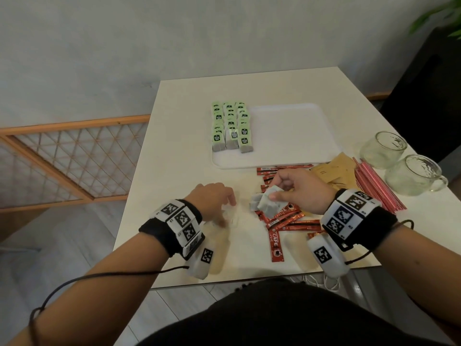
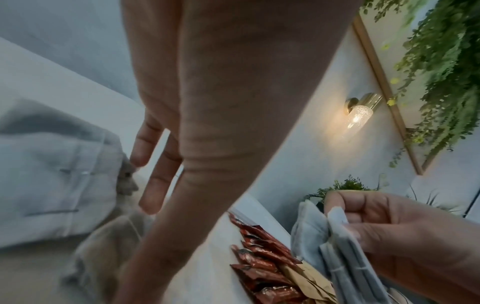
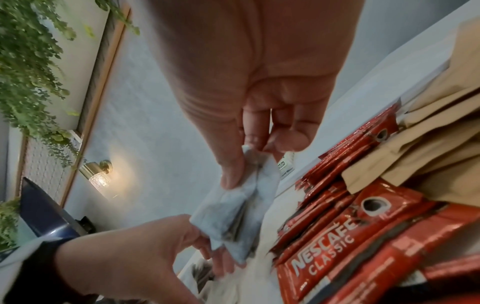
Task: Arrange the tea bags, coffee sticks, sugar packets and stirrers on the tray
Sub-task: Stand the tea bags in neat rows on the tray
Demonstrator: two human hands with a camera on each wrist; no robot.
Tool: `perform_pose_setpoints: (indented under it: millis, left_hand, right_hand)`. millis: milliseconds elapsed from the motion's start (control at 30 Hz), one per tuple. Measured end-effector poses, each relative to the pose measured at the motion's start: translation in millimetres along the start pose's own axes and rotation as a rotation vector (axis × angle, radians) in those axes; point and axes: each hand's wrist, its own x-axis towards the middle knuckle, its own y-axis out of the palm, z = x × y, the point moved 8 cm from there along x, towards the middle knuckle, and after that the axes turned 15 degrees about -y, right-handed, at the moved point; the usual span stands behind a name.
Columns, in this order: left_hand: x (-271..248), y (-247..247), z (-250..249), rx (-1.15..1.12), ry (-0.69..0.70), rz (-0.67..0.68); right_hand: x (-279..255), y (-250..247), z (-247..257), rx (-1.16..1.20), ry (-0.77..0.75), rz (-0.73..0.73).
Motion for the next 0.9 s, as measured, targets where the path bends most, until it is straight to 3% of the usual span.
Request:
perform_pose_setpoints:
  millis: [233,300,367,433,500,633,700,900]
  left_hand:
    - [11,-5,-1,-0.073,-0.034,0.003]
    - [12,-16,-4,-0.211,-0.002,-0.011]
    - [12,-29,-6,-0.497,0.005,-0.008]
    - [16,-31,-11,-0.891,-0.024,0.118]
    - [18,-25,-26,-1.229,-0.027,0.332]
    - [9,-19,-65,-1.523,0.072,0.747]
    - [7,-21,-70,-1.572,0.094,0.803]
    - [17,-22,-62,-1.643,0.117,0.755]
  right_hand:
    - [2,-9,-9,0.052,0.042,-0.027]
    - [4,-15,-7,0.061,0.044,-0.031]
    - [10,-24,-1,0.061,0.047,-0.020]
    - [19,-29,9,0.094,0.042,0.027]
    - [29,-30,21,0.113,0.016,0.098]
    - [48,-28,28,0.080,-0.014,0.158]
    - [55,-31,22,0.049,-0.002,0.125]
    - [63,-48,17,-0.054,-0.037,0.008]
